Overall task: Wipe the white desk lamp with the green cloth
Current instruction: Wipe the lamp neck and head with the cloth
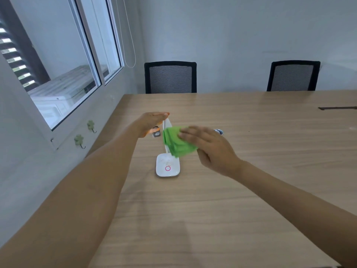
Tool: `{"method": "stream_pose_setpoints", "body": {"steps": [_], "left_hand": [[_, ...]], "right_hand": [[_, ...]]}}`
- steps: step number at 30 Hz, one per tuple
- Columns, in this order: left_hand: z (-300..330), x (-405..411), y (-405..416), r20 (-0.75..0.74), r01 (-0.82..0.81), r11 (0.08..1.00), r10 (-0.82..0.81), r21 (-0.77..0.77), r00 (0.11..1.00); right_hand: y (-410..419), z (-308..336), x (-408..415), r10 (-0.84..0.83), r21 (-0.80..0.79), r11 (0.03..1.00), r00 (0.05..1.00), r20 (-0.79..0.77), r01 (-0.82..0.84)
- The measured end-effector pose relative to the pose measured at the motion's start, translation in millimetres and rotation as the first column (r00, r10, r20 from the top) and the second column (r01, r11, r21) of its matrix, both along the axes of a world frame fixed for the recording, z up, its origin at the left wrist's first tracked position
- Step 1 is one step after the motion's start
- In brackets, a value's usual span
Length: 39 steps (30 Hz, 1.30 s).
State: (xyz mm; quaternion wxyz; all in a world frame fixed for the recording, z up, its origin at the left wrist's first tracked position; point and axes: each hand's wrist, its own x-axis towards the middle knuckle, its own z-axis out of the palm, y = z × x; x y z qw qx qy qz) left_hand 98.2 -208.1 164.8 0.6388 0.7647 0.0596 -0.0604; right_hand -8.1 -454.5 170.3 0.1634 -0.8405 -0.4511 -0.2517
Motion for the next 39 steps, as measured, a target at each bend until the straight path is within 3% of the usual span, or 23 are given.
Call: {"method": "stream_pose_setpoints", "body": {"steps": [5, 12, 18, 23, 27, 29, 34, 39], "left_hand": [[2, 1, 3, 0.012, 0.04, 0.999, -0.04, 0.0, 0.999], [4, -2, -4, 0.035, 0.026, 0.997, -0.029, 0.066, 0.999], [5, -2, -3, -0.013, 0.006, 0.999, -0.005, 0.037, 1.0], [6, -2, -2, -0.026, 0.018, 0.999, -0.017, 0.033, 1.0], [6, -1, -1, -0.024, 0.02, 0.999, -0.019, 0.036, 1.0], [5, 0, 2, -0.021, 0.023, 0.999, -0.022, 0.043, 1.0], [4, 4, 3, 0.018, 0.055, 0.998, -0.055, 0.004, 0.998], [1, 6, 6, 0.004, 0.09, 0.994, -0.09, 0.055, 0.996]], "right_hand": [[31, 9, 40, -0.107, -0.025, 0.994, 0.992, -0.061, 0.105], [31, -16, 22, 0.003, -0.144, 0.989, 0.992, -0.126, -0.021], [-3, -41, -12, 0.08, -0.232, 0.97, 0.996, 0.05, -0.066], [-17, -57, -17, 0.092, -0.162, 0.985, 0.979, 0.183, -0.062], [-12, -43, -2, -0.02, 0.064, 0.998, 0.985, 0.173, 0.009], [0, -25, 12, -0.061, 0.094, 0.994, 0.989, 0.134, 0.048], [42, 11, 45, -0.166, -0.121, 0.978, 0.985, 0.056, 0.171], [49, 12, 48, -0.051, -0.234, 0.97, 0.998, 0.04, 0.058]]}}
